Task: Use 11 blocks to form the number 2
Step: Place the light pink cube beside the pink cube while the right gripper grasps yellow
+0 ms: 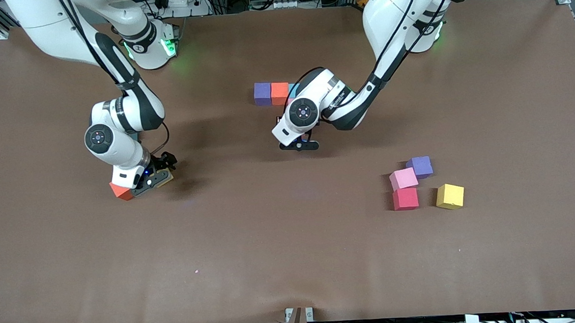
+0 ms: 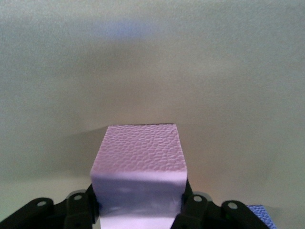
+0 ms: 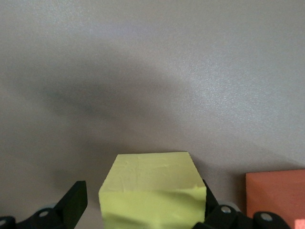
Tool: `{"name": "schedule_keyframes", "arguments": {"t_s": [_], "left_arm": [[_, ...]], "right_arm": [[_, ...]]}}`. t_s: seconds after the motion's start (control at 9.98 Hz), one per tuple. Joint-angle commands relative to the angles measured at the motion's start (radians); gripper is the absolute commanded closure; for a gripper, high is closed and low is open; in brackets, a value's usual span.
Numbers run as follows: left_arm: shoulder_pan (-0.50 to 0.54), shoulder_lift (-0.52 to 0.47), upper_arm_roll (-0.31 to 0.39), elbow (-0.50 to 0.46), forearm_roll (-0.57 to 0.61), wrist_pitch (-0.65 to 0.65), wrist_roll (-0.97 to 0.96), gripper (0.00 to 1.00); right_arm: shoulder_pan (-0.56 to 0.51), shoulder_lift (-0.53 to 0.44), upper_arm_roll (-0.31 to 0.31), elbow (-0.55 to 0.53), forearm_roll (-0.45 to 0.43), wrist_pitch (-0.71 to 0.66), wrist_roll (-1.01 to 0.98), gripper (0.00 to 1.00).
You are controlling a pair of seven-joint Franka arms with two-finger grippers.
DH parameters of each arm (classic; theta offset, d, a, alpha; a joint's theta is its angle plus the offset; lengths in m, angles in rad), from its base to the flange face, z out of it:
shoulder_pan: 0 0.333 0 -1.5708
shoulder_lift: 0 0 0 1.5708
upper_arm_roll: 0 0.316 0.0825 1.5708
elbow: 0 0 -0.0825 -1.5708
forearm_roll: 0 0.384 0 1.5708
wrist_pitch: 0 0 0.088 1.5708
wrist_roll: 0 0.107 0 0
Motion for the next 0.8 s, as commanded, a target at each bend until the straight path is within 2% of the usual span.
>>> {"name": "schedule_keyframes", "arguments": {"t_s": [0.0,0.1,0.3,0.6,0.7], "left_arm": [[-0.014,-0.006,0.011,-0.014,-0.016,0.006,-0.013,0.0],[-0.012,-0.009,0.011,-0.013,-0.016,0.006,-0.014,0.0],[-0.008,-0.041,0.012,-0.003,-0.013,-0.008,-0.041,0.0],[0.017,-0.165,0.05,0.01,-0.009,-0.101,-0.043,0.0],[0.02,-0.193,0.081,0.012,-0.009,-0.103,-0.04,0.0]], "right_arm": [[-0.012,0.016,0.007,0.001,0.026,0.02,-0.024,0.0],[-0.012,0.016,0.007,-0.001,0.026,0.029,-0.024,0.03],[-0.012,0.016,0.007,0.002,0.026,0.028,-0.016,0.42],[-0.009,0.008,0.007,0.018,0.023,0.014,-0.029,0.69],[-0.007,-0.001,0.009,0.025,0.023,0.009,-0.029,0.71]]}}
